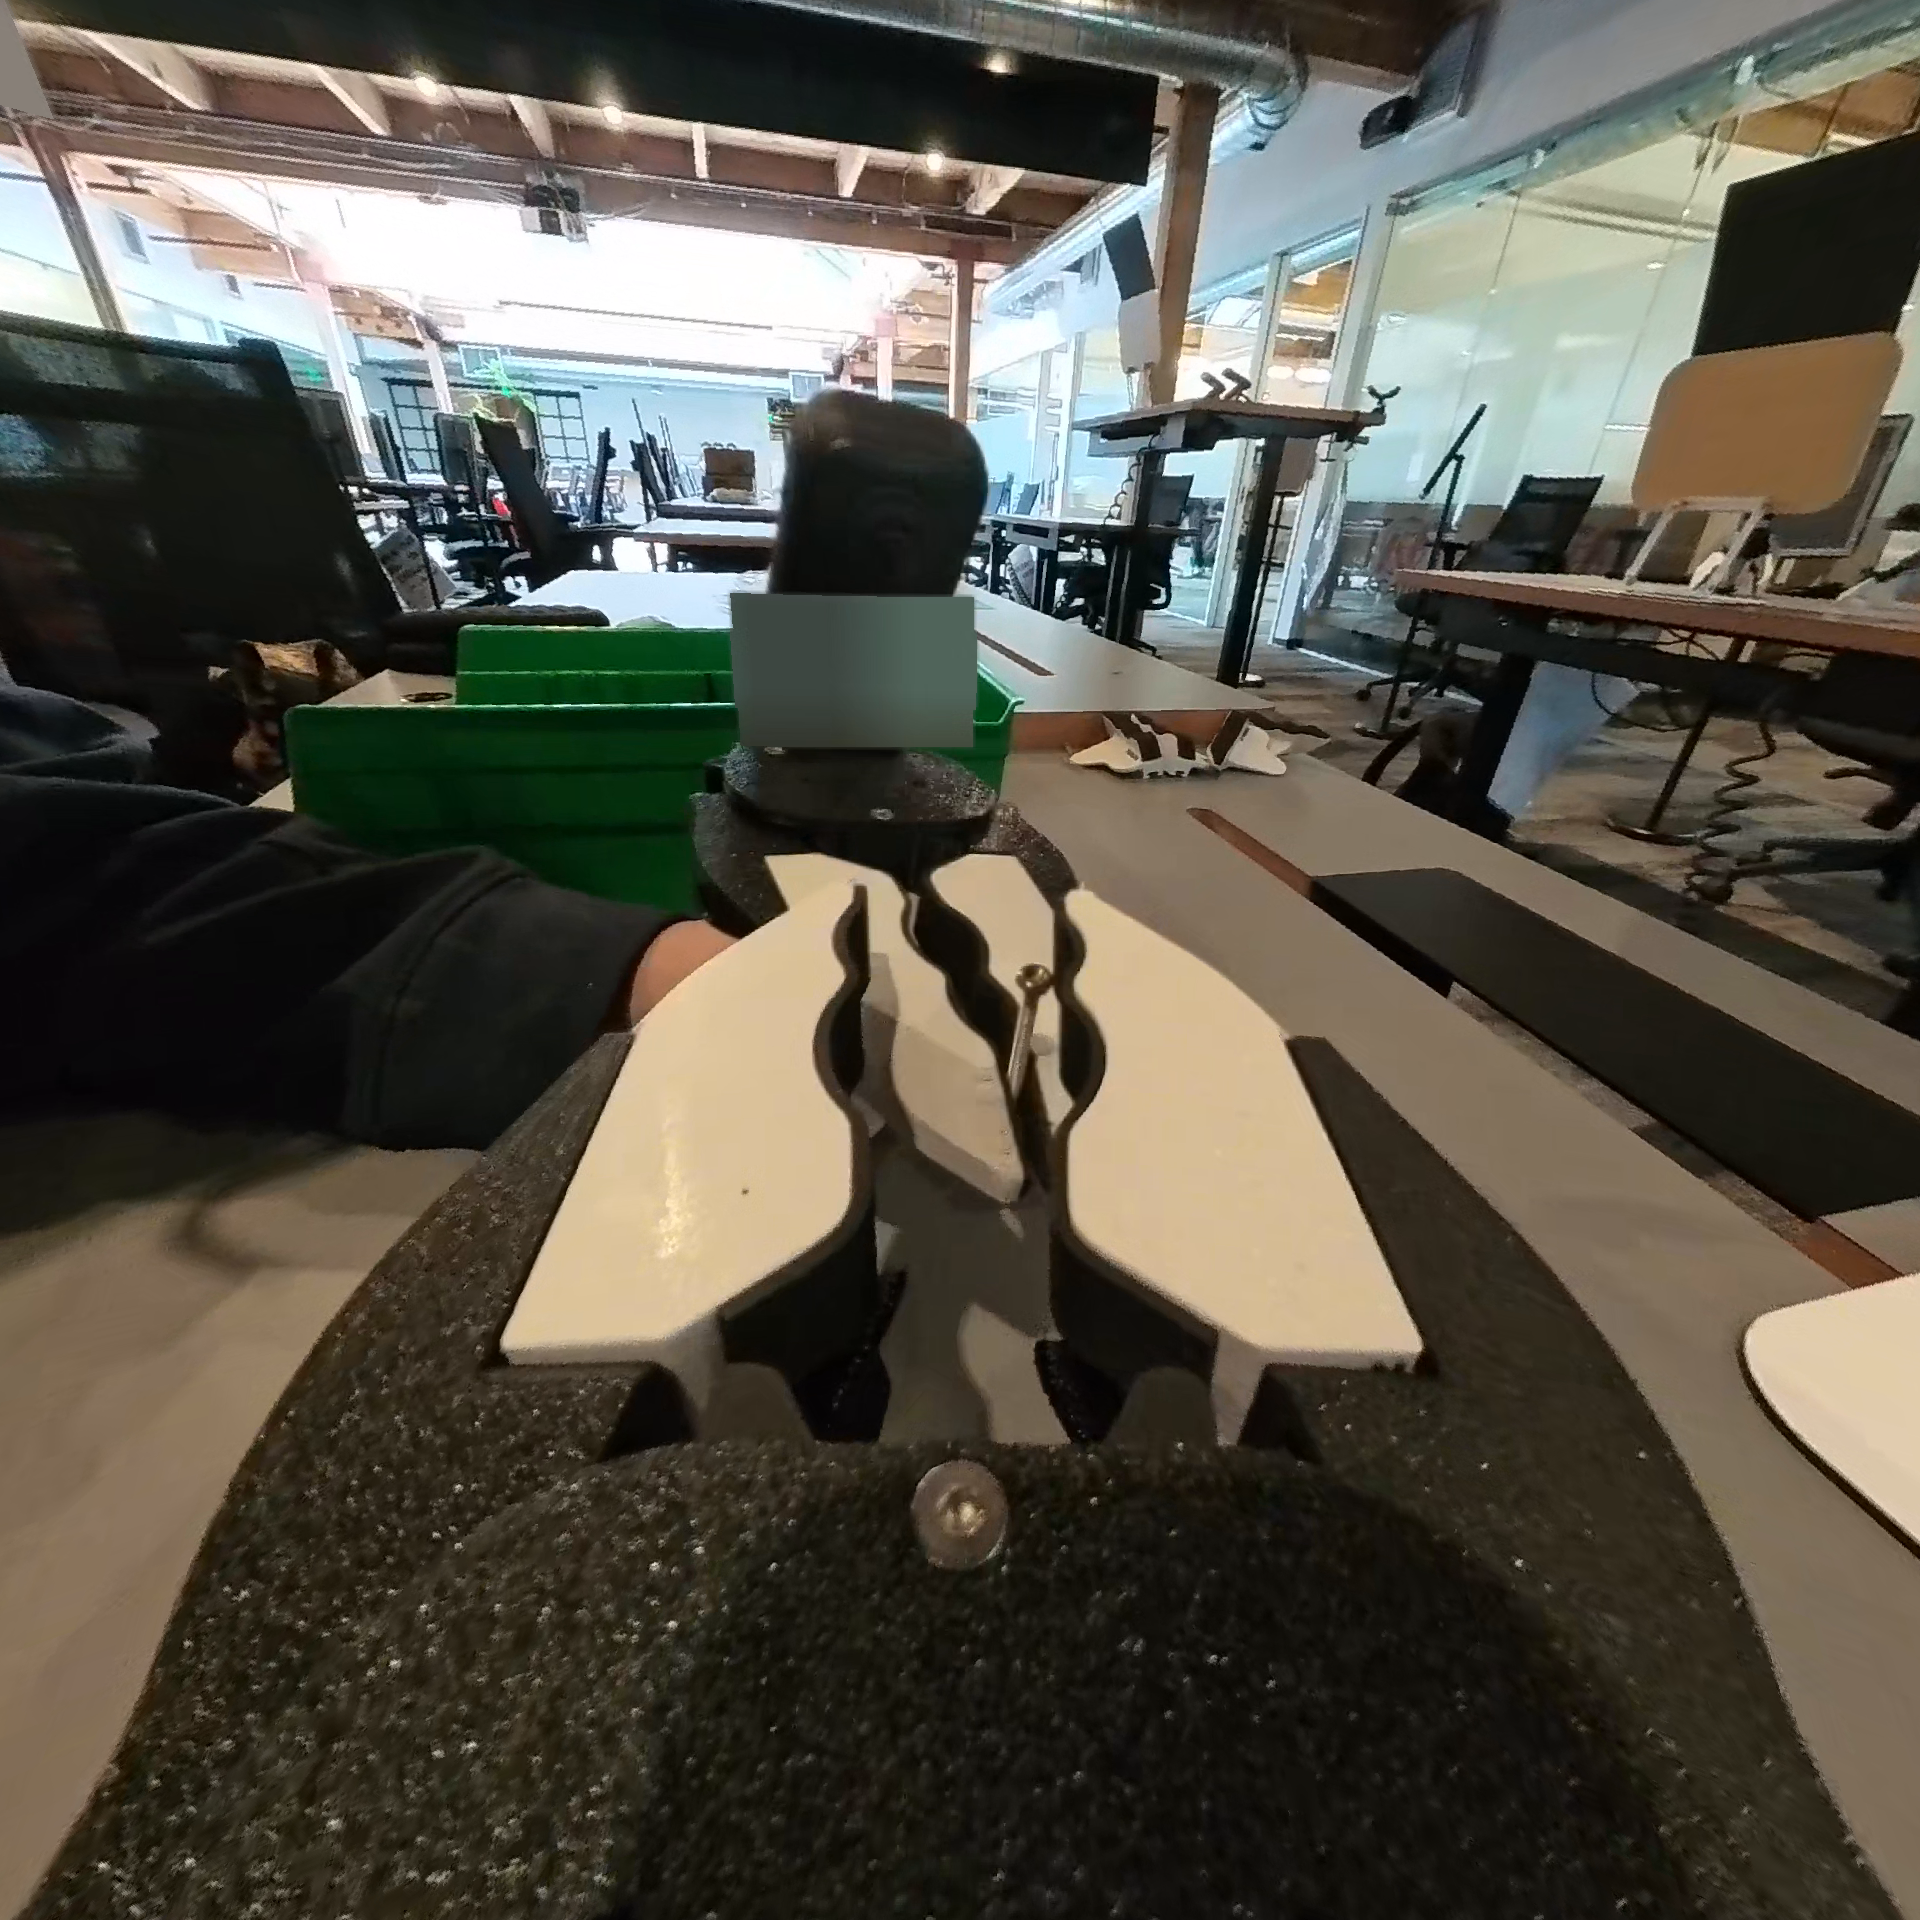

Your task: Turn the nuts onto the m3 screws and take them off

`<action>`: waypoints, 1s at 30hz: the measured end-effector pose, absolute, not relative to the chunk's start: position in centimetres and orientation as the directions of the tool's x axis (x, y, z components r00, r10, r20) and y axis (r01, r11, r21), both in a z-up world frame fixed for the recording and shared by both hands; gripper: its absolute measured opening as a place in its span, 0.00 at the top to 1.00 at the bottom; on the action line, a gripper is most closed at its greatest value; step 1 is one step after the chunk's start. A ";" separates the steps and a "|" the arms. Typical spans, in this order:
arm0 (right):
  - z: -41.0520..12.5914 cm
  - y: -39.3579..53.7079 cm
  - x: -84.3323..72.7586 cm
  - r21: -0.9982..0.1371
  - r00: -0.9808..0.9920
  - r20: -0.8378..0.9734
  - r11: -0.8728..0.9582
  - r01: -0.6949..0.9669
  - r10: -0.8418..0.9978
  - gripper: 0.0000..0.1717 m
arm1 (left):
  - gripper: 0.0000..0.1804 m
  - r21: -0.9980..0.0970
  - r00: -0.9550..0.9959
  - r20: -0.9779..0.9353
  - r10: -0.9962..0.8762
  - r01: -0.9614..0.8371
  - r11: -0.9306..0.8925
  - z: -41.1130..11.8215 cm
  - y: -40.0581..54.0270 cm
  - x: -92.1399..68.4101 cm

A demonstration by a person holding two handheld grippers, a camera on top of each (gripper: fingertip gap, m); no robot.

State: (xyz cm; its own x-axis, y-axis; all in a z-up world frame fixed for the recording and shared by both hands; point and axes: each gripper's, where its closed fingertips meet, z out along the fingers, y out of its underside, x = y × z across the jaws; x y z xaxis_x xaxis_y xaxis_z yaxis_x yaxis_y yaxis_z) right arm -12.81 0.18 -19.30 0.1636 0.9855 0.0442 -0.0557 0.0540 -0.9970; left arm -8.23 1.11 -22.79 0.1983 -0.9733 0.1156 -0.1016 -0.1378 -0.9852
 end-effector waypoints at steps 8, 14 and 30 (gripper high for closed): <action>-19.4 0.3 -12.2 -0.997 0.172 0.040 0.049 -0.051 0.984 0.79 | 0.99 -0.983 0.214 0.134 -0.968 -0.096 -0.157 -22.8 1.4 -8.4; -19.4 0.4 -11.9 -0.998 0.176 0.036 0.045 -0.049 0.984 0.84 | 0.99 -0.983 0.200 0.135 -0.970 -0.098 -0.157 -22.8 1.3 -8.4; -20.3 4.3 -12.2 -0.998 0.617 0.036 -0.006 0.066 0.786 0.97 | 0.99 -0.968 0.571 -0.071 -0.818 -0.238 -0.082 -23.6 4.3 -9.3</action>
